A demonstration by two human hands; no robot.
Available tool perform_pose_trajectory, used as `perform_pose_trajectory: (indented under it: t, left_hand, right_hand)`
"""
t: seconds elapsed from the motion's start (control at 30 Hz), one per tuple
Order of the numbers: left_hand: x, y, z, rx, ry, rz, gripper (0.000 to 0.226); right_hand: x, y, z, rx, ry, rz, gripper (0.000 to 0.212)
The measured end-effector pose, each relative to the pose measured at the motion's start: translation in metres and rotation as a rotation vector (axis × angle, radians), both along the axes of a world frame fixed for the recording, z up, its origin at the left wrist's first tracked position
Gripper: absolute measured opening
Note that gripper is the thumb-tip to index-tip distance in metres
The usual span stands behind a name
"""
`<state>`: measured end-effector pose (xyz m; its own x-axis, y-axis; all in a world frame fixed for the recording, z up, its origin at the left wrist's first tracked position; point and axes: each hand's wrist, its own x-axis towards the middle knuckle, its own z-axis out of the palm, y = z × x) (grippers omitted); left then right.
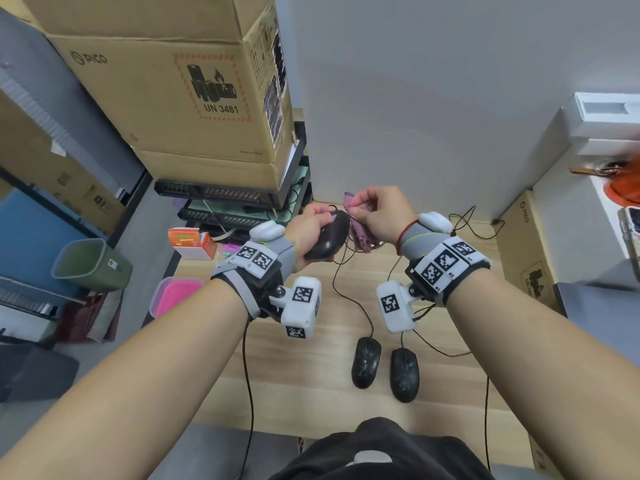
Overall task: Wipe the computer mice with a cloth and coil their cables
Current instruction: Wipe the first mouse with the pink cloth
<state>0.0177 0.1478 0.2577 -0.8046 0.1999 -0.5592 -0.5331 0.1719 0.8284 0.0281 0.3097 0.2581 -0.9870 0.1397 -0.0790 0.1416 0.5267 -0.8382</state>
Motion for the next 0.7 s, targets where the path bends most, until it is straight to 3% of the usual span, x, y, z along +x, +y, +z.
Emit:
perform_pose_trajectory:
  t: [0.1, 0.23, 0.47, 0.53, 0.7]
  left_hand:
    - [0.0, 0.001, -0.006, -0.026, -0.008, 0.056, 0.026]
    - [-0.001, -0.006, 0.001, 0.073, -0.187, 0.053, 0.026]
    - [0.0, -0.012, 0.004, 0.394, -0.333, 0.033, 0.054]
    - [0.003, -0.009, 0.006, 0.401, -0.351, 0.058, 0.05]
    - [0.002, -0.007, 0.007, 0.287, -0.234, 0.179, 0.023]
  right_hand:
    - [0.002, 0.003, -0.002, -0.027, 0.001, -0.066, 0.011]
    - [0.005, -0.003, 0.006, -0.099, -0.008, 0.036, 0.016]
    - [0.009, -0.01, 0.008, -0.057, 0.008, 0.0, 0.012]
    - [0.01, -0.012, 0.008, -0.048, -0.023, -0.013, 0.018]
    - [0.016, -0.02, 0.014, 0.049, -0.005, 0.134, 0.009]
